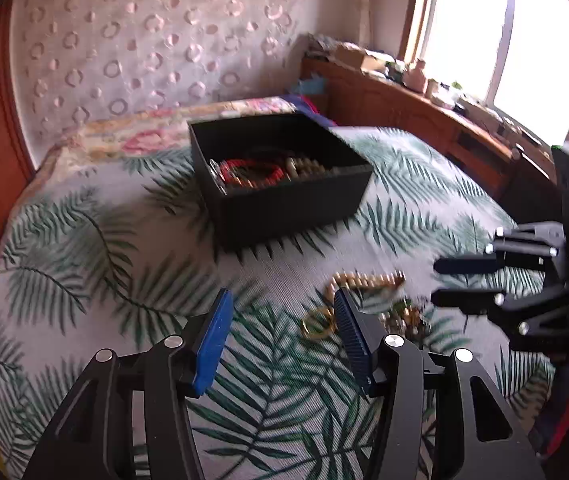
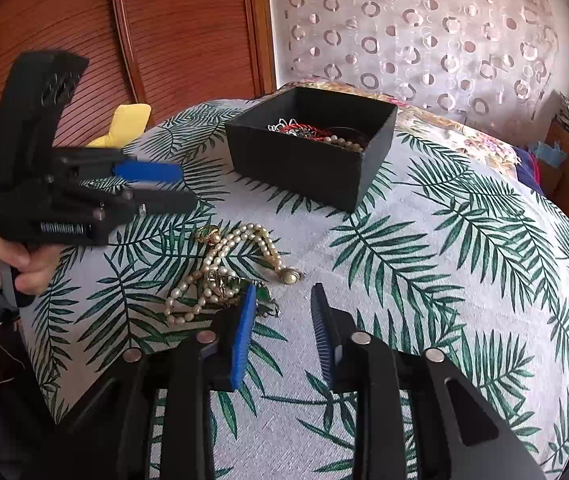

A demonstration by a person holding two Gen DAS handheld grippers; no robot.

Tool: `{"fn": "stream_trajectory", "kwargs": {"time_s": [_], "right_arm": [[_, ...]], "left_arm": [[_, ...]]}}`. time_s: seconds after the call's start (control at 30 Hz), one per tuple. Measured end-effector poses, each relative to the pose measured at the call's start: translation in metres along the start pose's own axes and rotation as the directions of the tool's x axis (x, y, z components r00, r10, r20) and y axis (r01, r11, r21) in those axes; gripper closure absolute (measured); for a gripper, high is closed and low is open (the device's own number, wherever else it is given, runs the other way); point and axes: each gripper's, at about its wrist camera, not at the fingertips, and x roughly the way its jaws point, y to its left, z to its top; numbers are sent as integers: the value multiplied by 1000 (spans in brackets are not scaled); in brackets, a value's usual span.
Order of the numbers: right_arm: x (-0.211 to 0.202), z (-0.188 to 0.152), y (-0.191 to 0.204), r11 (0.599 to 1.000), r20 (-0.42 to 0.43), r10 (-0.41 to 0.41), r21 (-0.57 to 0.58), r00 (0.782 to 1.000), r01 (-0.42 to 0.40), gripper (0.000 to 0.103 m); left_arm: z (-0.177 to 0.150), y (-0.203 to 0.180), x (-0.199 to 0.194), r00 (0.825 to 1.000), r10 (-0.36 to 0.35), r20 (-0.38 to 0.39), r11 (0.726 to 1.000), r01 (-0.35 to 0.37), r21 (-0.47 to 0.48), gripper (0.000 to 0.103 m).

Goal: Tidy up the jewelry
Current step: 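Move the right gripper to the long pearl necklace and grasp it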

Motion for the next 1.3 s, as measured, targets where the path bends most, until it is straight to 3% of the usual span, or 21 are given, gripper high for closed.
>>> {"fn": "stream_trajectory", "kwargs": {"time_s": [0.13, 0.5, 0.53, 0.73, 1.3], "right_arm": [[-4, -1, -4, 1000, 6, -6, 9, 1000, 6, 66], [-7, 1, -6, 1000, 9, 0, 16, 1000, 0, 66], [-7, 1, -6, 1000, 9, 1, 16, 1000, -1, 66], [0, 4, -7, 1000, -3, -3, 8, 1000, 3, 66], [35, 28, -3, 999, -83, 5, -53, 997, -9, 66]], "left_arm": [[-8, -9, 10, 999, -25, -43, 999, 27, 27, 66], [-4, -23, 22, 998, -18, -67, 997, 23, 78, 71], [-4, -23, 22, 998, -18, -66, 997, 23, 78, 80], [-5, -23, 17, 999, -17, -48, 996, 21, 89, 81], [-3, -3, -10, 999, 7, 34, 1000, -8, 7, 81]]}}
